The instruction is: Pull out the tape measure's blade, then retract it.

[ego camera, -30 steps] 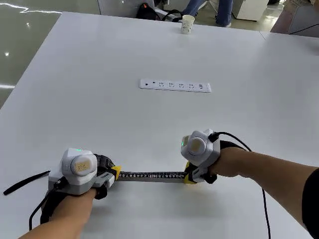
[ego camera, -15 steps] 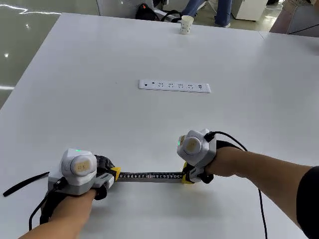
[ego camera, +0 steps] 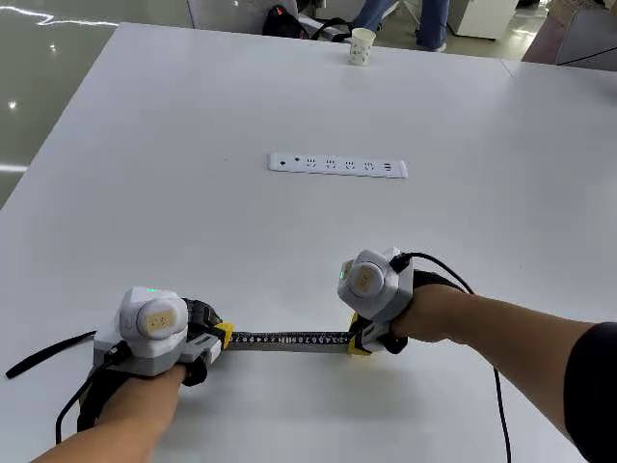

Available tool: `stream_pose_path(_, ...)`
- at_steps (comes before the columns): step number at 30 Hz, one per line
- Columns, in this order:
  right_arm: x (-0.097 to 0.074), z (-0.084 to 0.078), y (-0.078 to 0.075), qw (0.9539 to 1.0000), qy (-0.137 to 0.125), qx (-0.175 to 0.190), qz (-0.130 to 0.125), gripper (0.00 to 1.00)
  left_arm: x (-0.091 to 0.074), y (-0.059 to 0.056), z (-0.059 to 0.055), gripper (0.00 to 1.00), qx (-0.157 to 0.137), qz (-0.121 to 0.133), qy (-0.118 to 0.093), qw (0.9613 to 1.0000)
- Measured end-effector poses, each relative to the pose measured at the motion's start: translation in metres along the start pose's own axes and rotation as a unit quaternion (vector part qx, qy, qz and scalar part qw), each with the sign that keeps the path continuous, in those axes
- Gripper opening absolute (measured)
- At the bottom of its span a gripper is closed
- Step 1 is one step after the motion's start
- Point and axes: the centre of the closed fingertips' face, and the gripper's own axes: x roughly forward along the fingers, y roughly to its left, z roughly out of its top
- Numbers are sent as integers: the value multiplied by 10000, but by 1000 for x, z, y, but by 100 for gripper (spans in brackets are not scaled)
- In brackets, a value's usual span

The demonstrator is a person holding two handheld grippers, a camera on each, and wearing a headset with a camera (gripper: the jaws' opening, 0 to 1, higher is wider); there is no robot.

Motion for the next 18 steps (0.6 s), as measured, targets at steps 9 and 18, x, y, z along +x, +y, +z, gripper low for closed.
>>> stream_pose_path(9,0,2,0,10000,30,10,-17,11,0,1,0,65,-4,-15,21,10000)
stream_pose_path(18,1,4,0,10000,42,10,-27,11,0,0,-1,65,3,-18,31,10000)
